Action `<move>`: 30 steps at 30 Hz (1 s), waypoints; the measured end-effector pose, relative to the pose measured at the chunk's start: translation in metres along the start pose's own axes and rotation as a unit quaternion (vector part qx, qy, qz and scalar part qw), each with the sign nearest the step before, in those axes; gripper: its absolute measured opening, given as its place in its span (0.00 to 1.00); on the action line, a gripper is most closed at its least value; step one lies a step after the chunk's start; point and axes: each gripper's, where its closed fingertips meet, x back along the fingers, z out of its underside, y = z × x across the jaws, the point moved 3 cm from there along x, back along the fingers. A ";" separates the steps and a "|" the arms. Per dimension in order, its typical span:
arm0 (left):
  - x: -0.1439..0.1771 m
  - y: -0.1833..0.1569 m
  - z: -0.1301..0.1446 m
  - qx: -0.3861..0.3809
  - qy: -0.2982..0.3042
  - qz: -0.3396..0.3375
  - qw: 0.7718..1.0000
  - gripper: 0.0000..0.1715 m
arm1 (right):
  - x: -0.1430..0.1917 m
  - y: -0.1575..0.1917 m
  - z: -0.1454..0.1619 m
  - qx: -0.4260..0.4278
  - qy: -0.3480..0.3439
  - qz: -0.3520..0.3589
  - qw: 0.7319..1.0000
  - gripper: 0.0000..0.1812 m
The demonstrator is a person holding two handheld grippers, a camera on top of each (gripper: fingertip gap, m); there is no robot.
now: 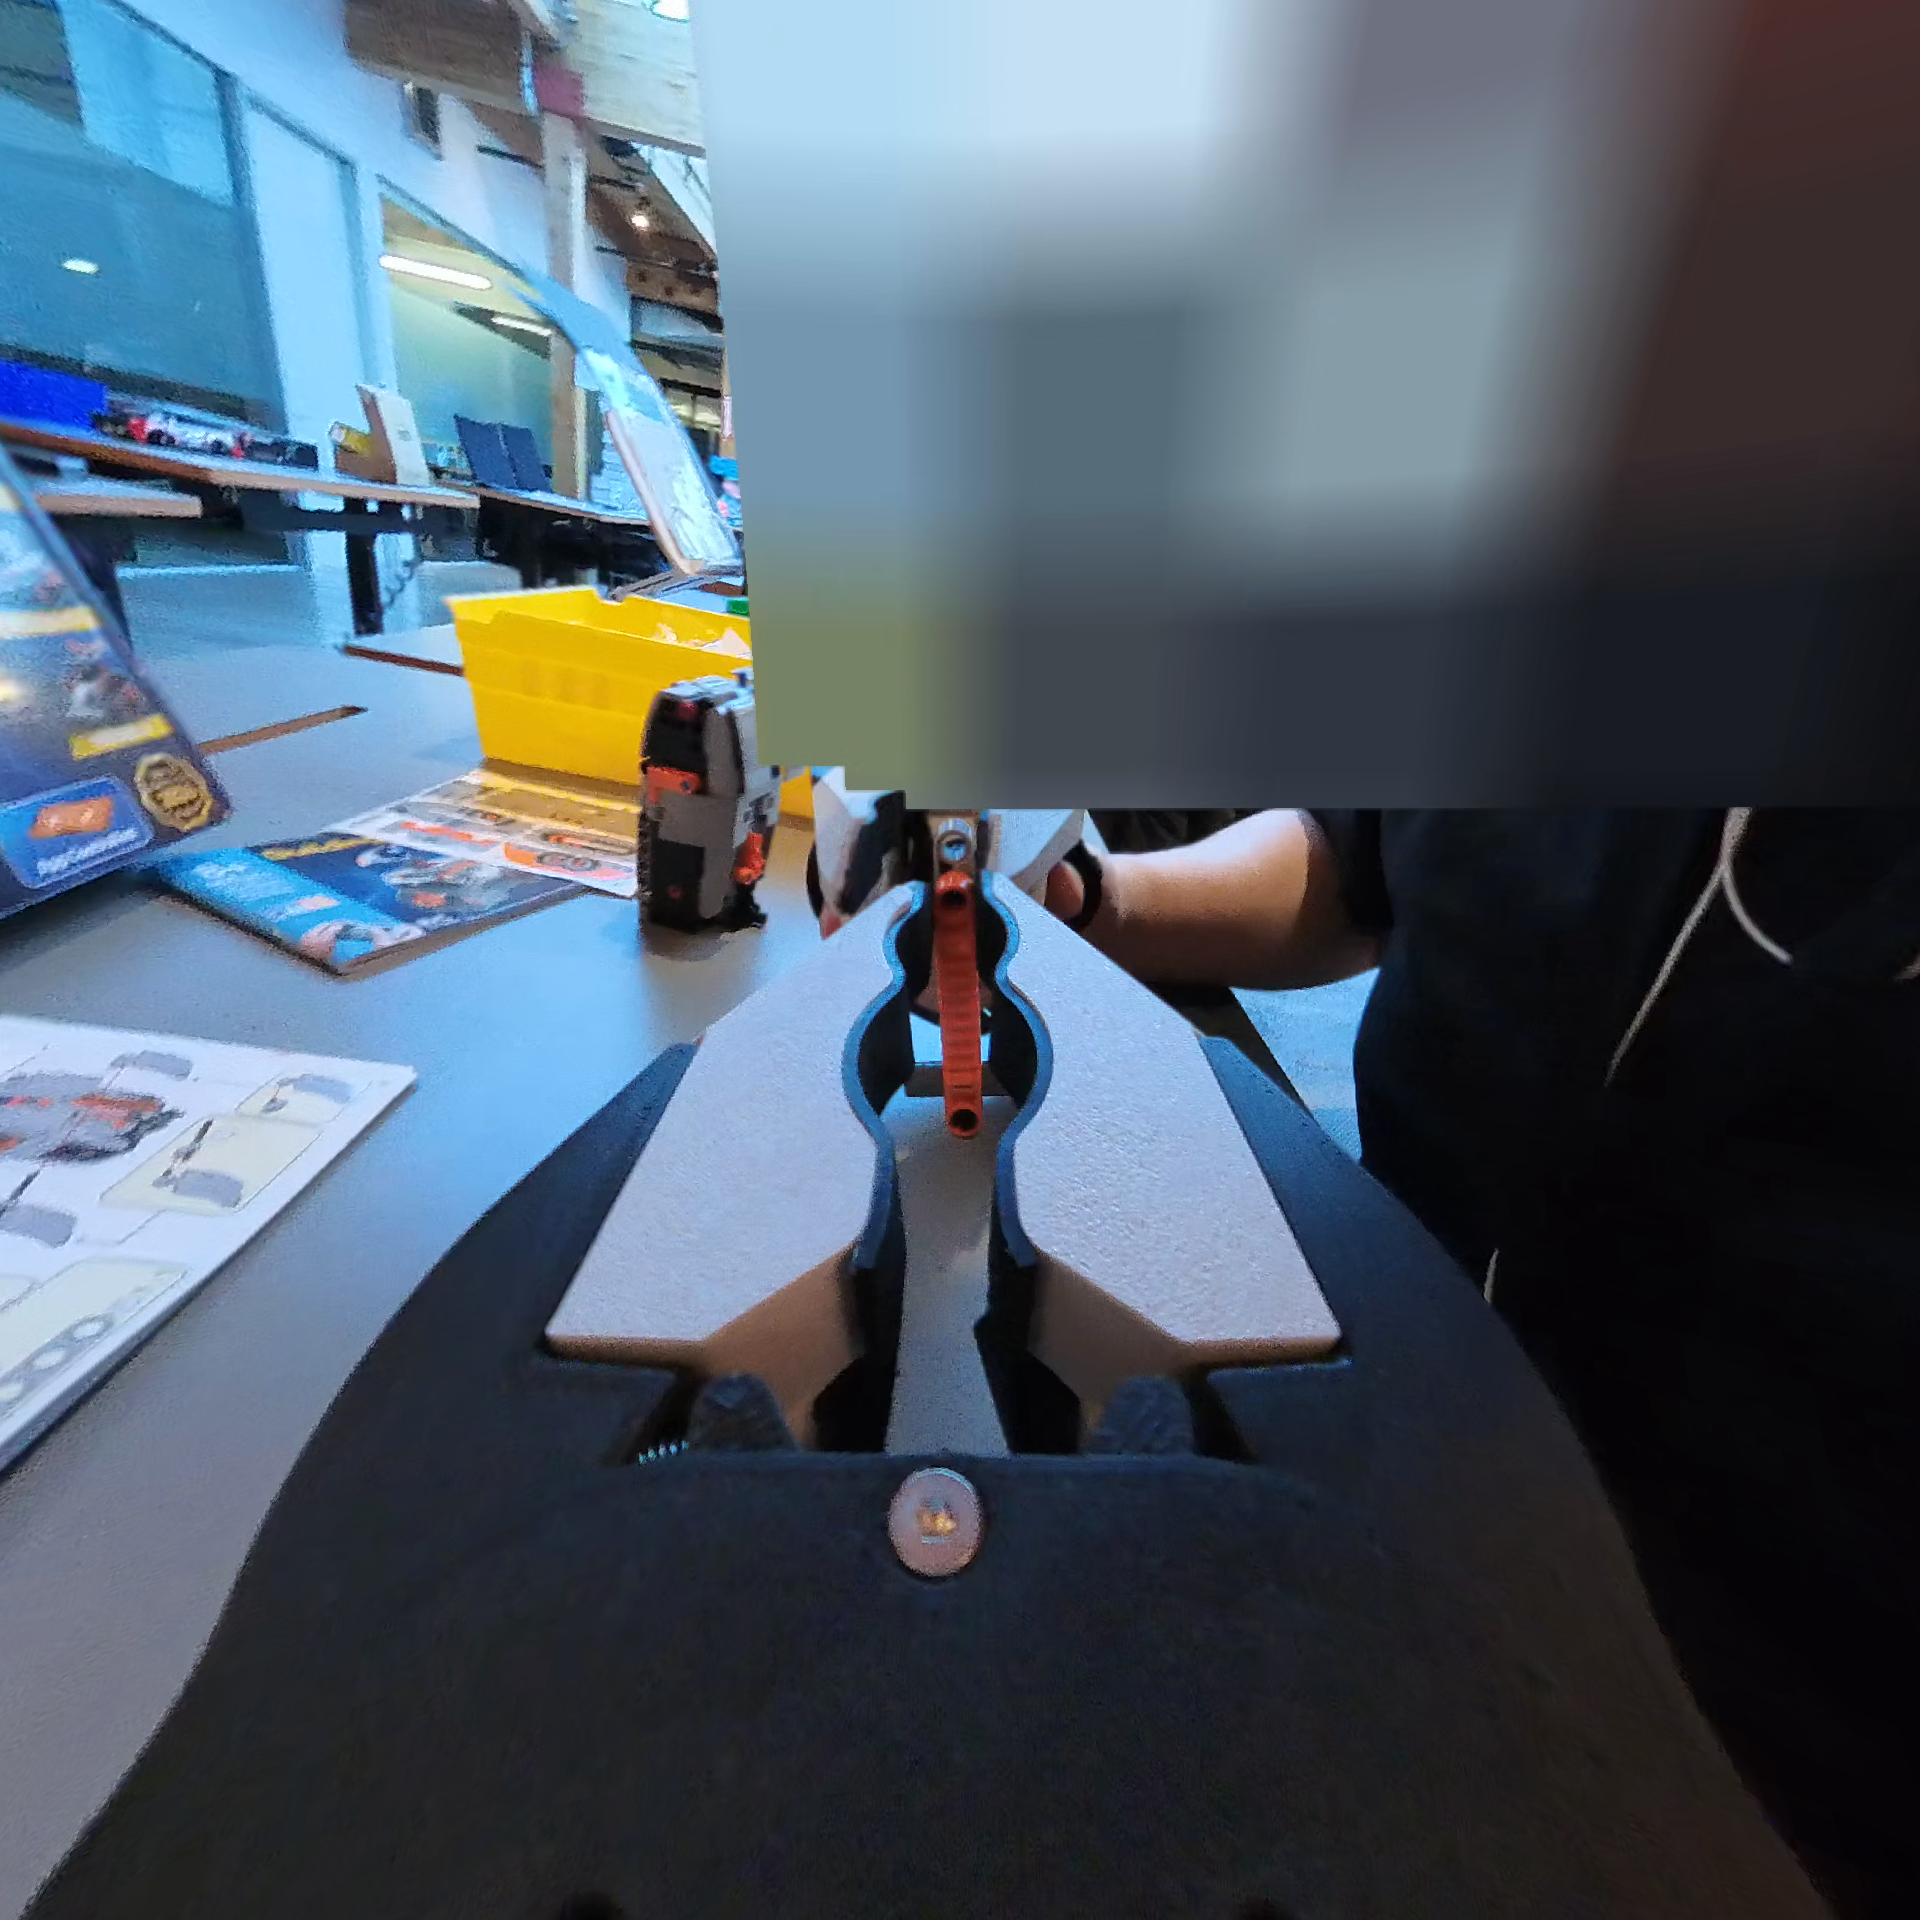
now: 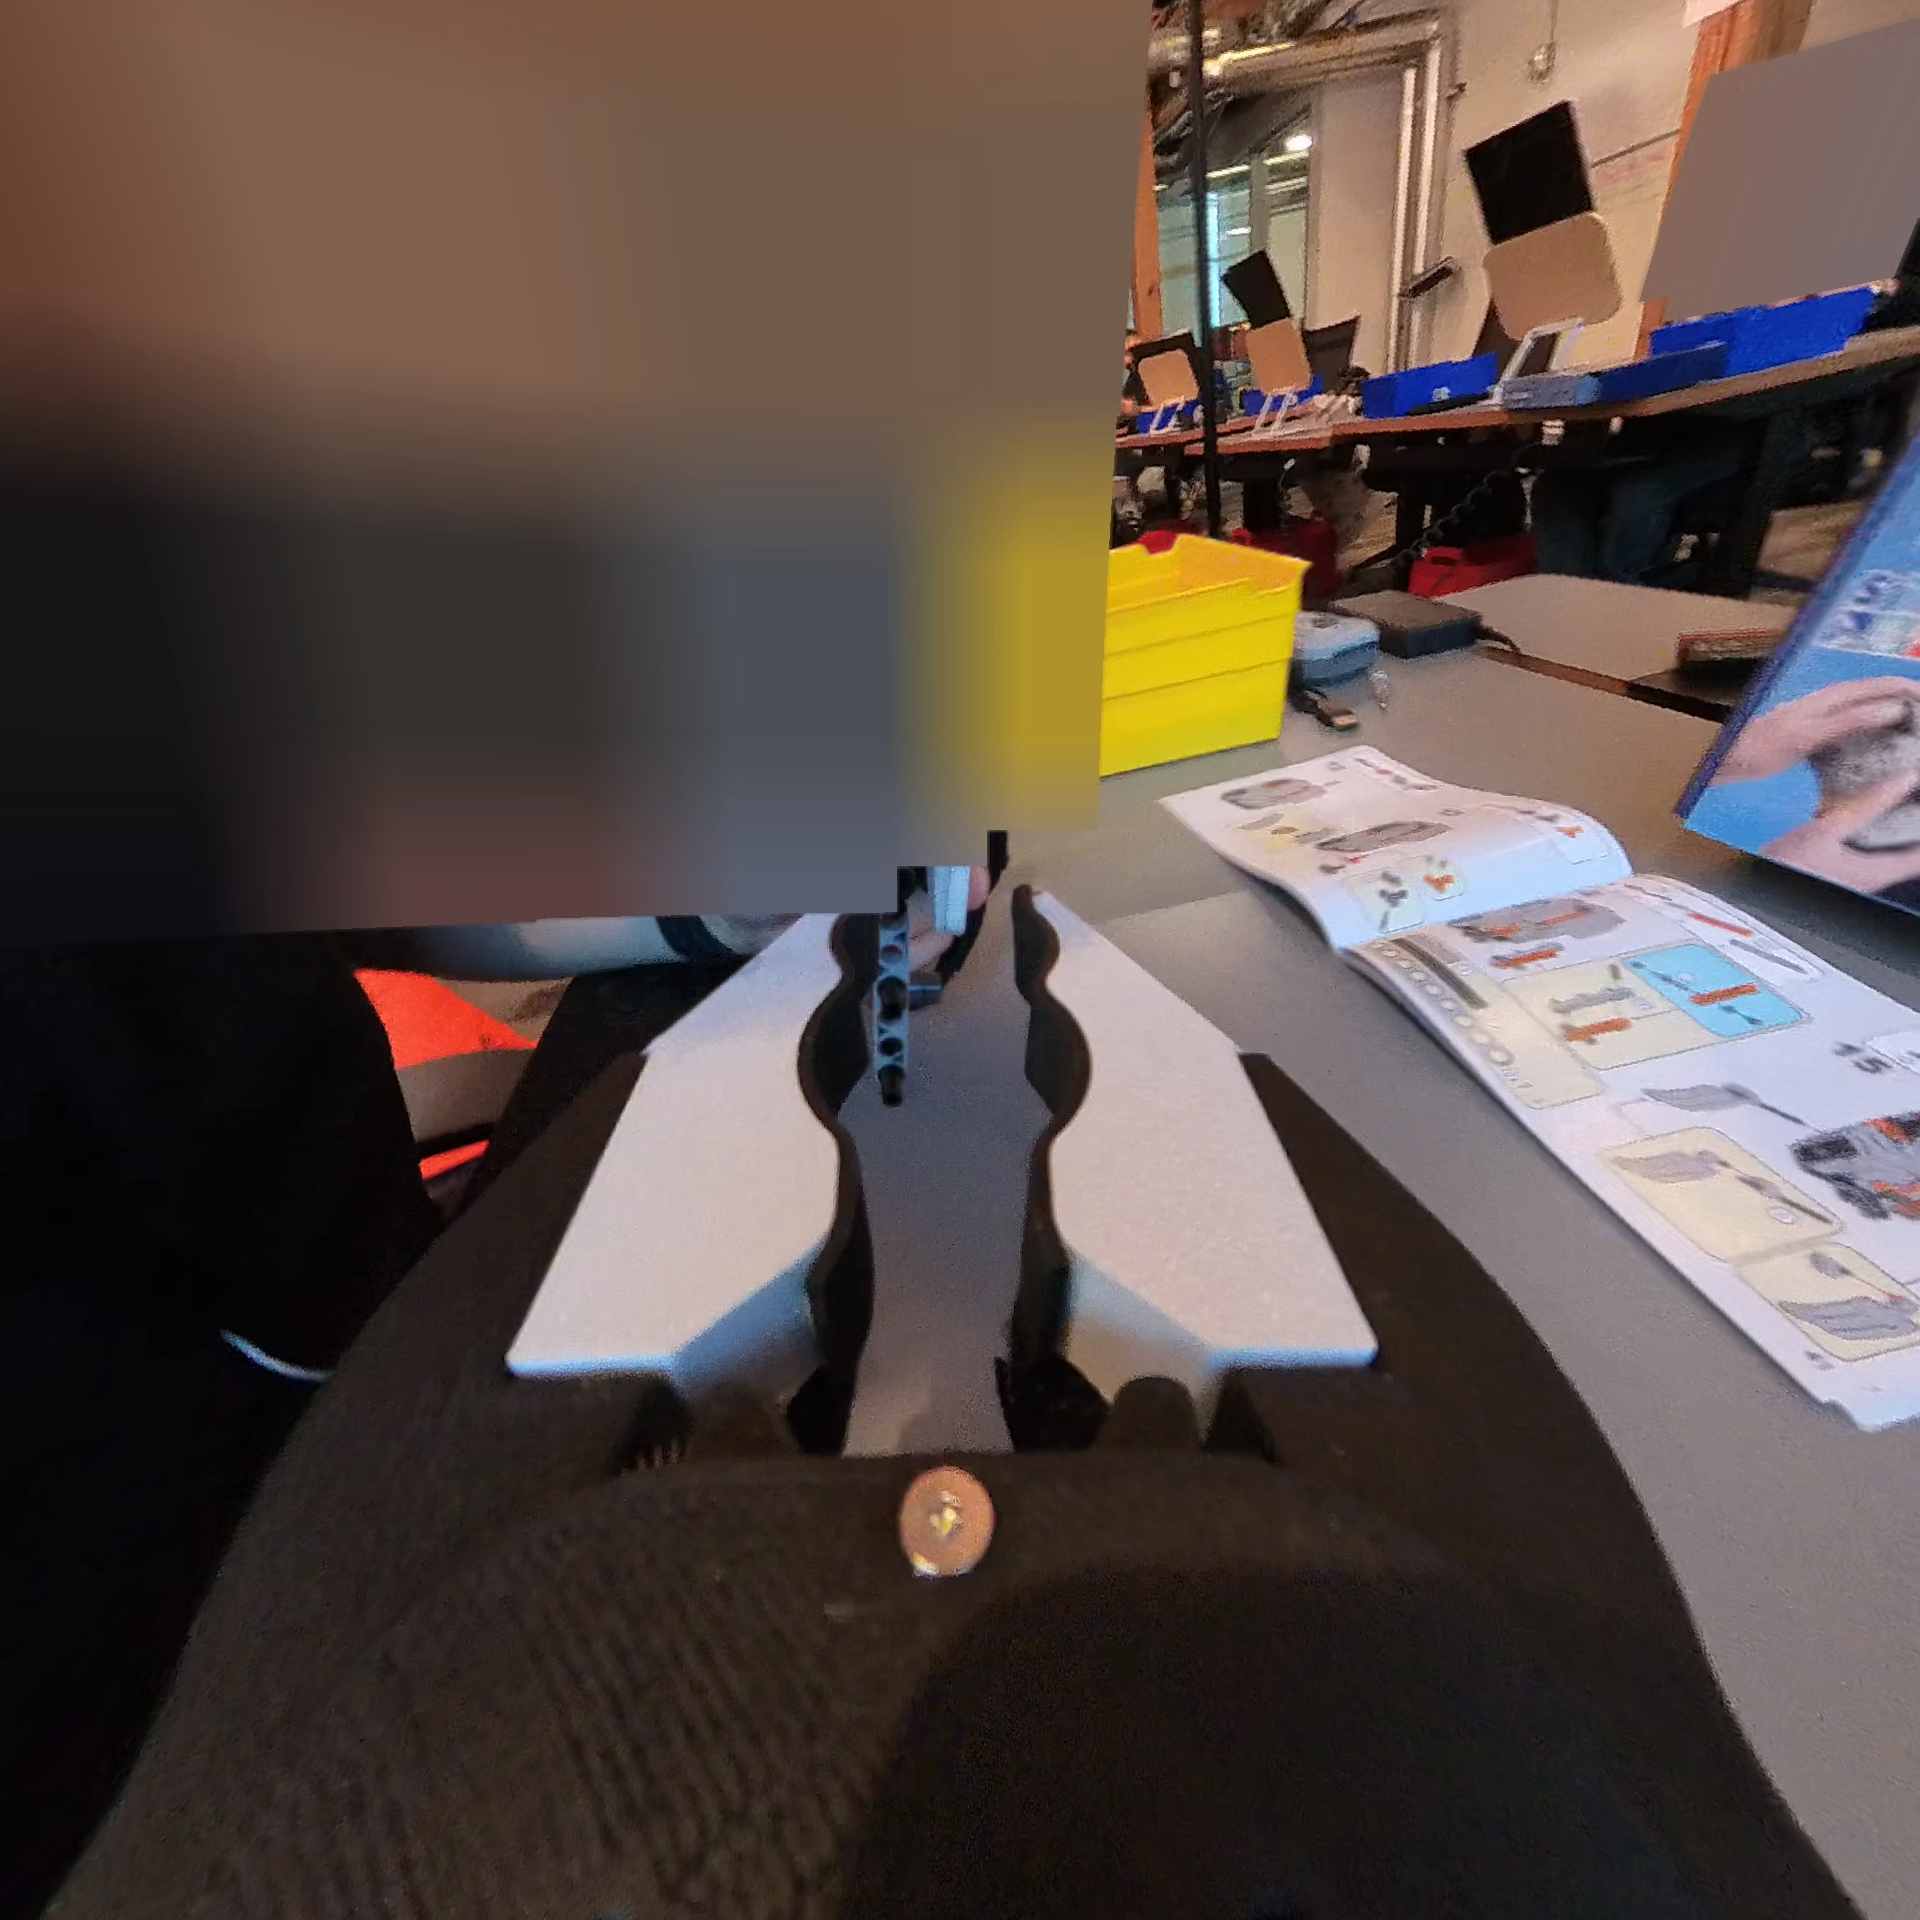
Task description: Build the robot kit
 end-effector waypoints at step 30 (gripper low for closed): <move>0.008 -0.030 0.042 0.001 0.092 0.025 0.995 0.03 | 0.001 0.040 0.040 0.067 0.056 -0.067 0.994 0.03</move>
